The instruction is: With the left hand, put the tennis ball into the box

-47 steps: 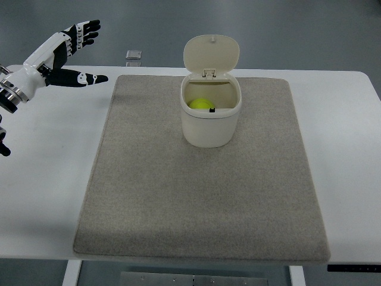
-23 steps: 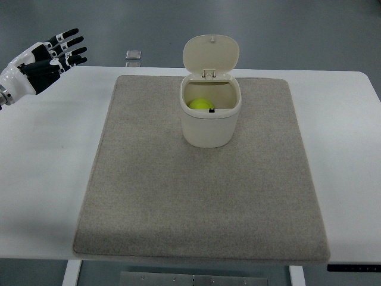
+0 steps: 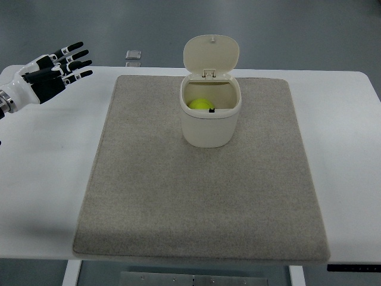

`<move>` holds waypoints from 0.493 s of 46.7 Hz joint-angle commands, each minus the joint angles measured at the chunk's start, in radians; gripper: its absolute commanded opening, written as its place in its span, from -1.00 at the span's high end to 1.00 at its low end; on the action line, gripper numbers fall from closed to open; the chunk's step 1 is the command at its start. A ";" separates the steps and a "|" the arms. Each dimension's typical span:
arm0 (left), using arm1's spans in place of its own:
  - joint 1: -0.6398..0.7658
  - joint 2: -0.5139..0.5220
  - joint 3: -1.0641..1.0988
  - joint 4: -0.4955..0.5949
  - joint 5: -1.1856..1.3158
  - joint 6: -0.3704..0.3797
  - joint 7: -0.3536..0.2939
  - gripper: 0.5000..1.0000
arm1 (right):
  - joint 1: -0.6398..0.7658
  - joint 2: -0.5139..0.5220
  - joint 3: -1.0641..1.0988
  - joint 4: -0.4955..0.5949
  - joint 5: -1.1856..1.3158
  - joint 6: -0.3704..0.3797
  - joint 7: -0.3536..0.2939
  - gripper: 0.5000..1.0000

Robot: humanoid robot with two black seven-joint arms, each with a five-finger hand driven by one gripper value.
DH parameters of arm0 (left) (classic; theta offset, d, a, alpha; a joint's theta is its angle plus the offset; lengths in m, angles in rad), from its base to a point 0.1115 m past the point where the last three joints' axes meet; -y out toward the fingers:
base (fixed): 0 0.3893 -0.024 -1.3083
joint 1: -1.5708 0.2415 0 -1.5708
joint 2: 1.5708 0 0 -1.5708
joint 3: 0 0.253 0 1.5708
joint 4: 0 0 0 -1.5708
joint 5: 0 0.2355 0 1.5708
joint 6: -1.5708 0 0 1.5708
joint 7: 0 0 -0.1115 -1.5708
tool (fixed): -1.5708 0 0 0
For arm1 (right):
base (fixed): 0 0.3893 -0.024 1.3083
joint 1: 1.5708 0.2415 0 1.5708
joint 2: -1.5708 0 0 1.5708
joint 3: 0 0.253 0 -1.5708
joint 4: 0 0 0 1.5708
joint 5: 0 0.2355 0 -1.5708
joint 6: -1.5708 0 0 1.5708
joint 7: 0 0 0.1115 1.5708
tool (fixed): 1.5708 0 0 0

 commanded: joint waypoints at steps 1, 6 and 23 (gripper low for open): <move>0.000 0.000 -0.002 0.002 0.000 -0.002 0.000 -0.97 | 0.000 0.000 0.000 0.000 -0.001 0.000 0.000 -0.61; -0.003 0.000 -0.006 -0.001 0.000 -0.002 0.000 -0.97 | 0.000 0.000 0.000 0.000 0.001 0.000 0.000 -0.61; -0.003 -0.037 -0.005 -0.009 -0.104 -0.031 0.008 -0.97 | 0.000 0.000 0.000 0.000 0.001 0.000 0.000 -0.61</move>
